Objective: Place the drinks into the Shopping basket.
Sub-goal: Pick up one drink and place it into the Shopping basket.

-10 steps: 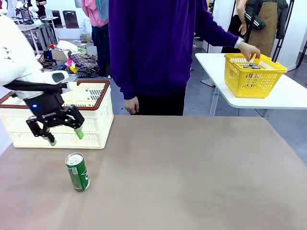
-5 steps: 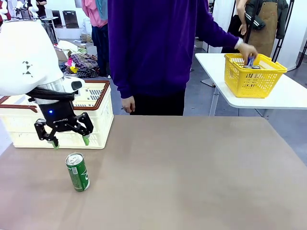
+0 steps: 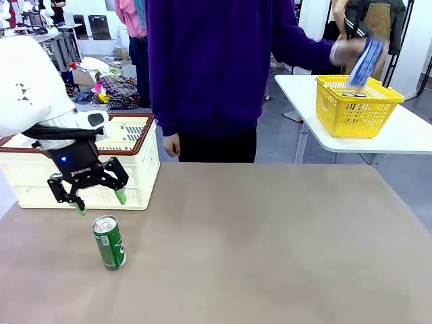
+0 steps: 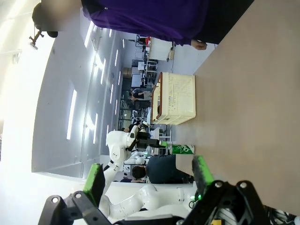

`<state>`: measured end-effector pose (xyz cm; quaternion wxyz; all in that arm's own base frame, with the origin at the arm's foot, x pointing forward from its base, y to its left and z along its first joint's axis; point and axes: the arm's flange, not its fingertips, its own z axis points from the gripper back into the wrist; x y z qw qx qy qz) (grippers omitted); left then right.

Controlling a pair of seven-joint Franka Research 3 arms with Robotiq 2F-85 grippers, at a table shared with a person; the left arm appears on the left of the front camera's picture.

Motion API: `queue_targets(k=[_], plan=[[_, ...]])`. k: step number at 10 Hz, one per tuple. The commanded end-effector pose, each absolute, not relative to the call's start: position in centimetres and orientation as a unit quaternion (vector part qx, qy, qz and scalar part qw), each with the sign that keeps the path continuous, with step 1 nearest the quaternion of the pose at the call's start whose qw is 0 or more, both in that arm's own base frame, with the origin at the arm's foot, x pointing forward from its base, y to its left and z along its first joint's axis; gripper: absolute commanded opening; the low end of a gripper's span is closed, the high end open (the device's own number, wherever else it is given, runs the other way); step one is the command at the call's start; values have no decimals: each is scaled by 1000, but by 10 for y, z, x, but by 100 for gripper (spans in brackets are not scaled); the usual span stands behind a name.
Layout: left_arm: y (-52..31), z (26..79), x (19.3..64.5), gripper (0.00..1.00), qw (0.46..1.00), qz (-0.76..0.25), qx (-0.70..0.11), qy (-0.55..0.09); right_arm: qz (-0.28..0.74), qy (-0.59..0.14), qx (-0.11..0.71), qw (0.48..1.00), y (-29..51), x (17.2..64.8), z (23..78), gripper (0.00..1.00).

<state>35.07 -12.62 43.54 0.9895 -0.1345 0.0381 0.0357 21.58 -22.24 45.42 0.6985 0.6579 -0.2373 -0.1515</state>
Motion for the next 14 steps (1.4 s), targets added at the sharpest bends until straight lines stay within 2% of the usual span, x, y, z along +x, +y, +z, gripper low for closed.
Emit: queue_targets(k=[1,10,11,12,14], plan=[[-131,428,334,100,990,32,-130,40,-154,-241,664,691,-223,217,459,100],[-147,381,348,100,993,45,-83,76,-154,-241,664,691,-223,217,459,100],[-148,381,346,55,993,40,-70,85,-154,-241,664,691,-223,217,459,100],[-150,380,343,0,993,35,-68,94,-154,-241,664,691,-223,217,459,100],[-153,381,345,0,993,28,-69,87,-154,-241,664,691,-223,217,459,100]])
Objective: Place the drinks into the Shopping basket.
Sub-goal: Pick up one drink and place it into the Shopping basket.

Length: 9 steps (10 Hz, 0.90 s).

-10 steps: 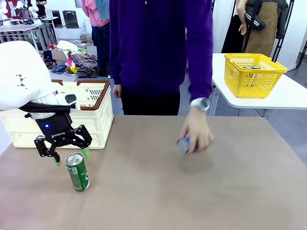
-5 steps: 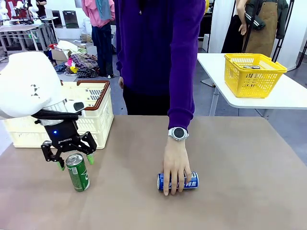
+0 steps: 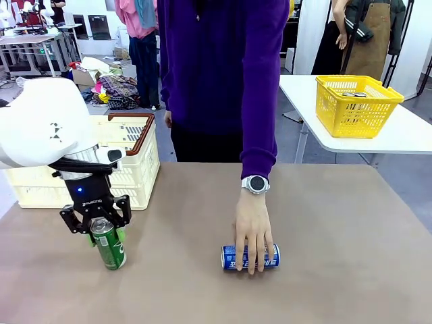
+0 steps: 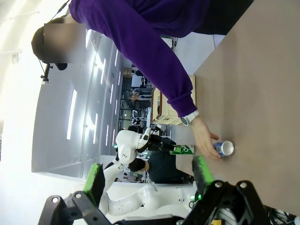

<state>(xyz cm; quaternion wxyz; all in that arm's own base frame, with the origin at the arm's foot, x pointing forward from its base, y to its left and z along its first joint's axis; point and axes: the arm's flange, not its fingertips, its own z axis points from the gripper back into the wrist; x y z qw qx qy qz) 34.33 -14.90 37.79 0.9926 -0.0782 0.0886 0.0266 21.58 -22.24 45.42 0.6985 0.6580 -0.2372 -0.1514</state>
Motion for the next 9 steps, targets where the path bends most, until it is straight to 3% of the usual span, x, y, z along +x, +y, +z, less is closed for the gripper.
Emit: queue_targets(k=[1,5,7,9], plan=[[-153,382,346,0,994,25,-68,82,-154,-241,664,691,-223,217,459,100],[-151,387,346,0,994,33,-74,69,-154,-241,664,691,-223,217,459,100],[-122,432,315,0,994,30,-92,42,-154,-241,664,691,-223,217,459,100],[-78,489,268,0,989,-95,-93,58,-154,-241,664,691,-223,217,459,100]])
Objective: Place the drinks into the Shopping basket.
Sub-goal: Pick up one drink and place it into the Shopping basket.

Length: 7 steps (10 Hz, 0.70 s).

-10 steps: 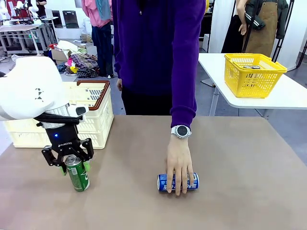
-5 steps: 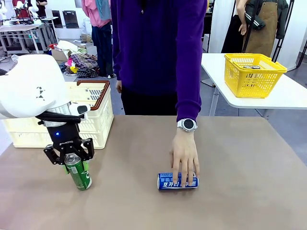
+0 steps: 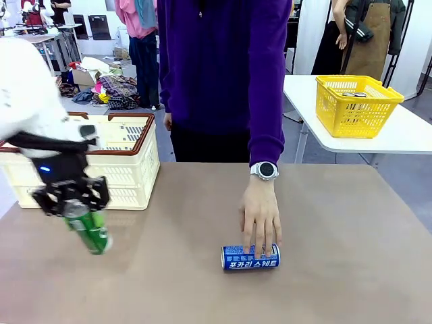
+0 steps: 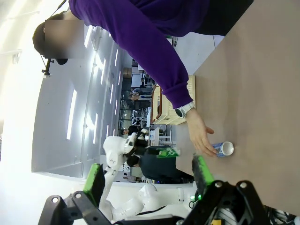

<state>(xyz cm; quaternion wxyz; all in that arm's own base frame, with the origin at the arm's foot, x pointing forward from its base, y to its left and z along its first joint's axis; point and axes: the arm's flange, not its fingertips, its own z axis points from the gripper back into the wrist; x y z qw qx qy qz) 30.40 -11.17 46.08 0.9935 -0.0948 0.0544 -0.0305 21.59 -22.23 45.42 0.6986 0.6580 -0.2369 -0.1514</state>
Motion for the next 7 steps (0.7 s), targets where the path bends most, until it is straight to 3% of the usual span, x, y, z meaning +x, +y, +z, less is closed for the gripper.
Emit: queue_targets(k=[1,4,5,7], plan=[[-50,509,246,0,985,-126,-109,46,-154,-241,664,691,-223,217,459,100],[22,512,208,0,957,-59,-279,-55,-154,-241,664,691,-223,217,459,100],[-23,534,228,0,980,-115,-160,2,-154,-241,664,691,-223,217,459,100],[-23,534,228,0,980,-115,-160,2,-154,-241,664,691,-223,217,459,100]])
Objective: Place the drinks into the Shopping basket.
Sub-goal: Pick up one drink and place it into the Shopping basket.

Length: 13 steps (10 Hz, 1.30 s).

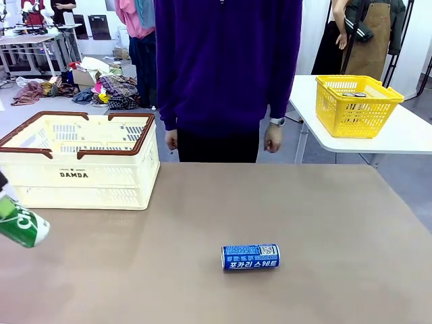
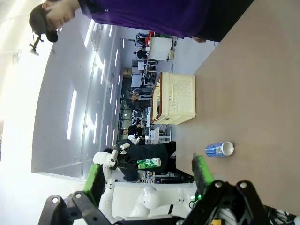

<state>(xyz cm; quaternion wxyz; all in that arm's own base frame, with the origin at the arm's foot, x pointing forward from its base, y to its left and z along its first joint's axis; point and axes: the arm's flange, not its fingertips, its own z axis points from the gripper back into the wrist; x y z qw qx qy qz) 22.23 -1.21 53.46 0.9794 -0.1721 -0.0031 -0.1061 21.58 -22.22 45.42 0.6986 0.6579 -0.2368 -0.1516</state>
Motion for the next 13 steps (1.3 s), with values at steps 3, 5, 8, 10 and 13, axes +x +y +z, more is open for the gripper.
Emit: queue_targets(k=[3,5,8,10,13], plan=[[5,572,256,0,981,-93,-168,-18,-154,-241,664,691,-223,217,459,100],[37,647,324,0,987,-62,-144,-35,-154,-241,664,691,-223,217,459,100],[68,713,425,0,993,-22,-114,-24,-154,-241,664,691,-223,217,459,100],[85,692,486,0,996,-2,-86,-15,-154,-241,664,691,-223,217,459,100],[105,654,549,0,994,-75,-74,22,-154,-241,664,691,-223,217,459,100]])
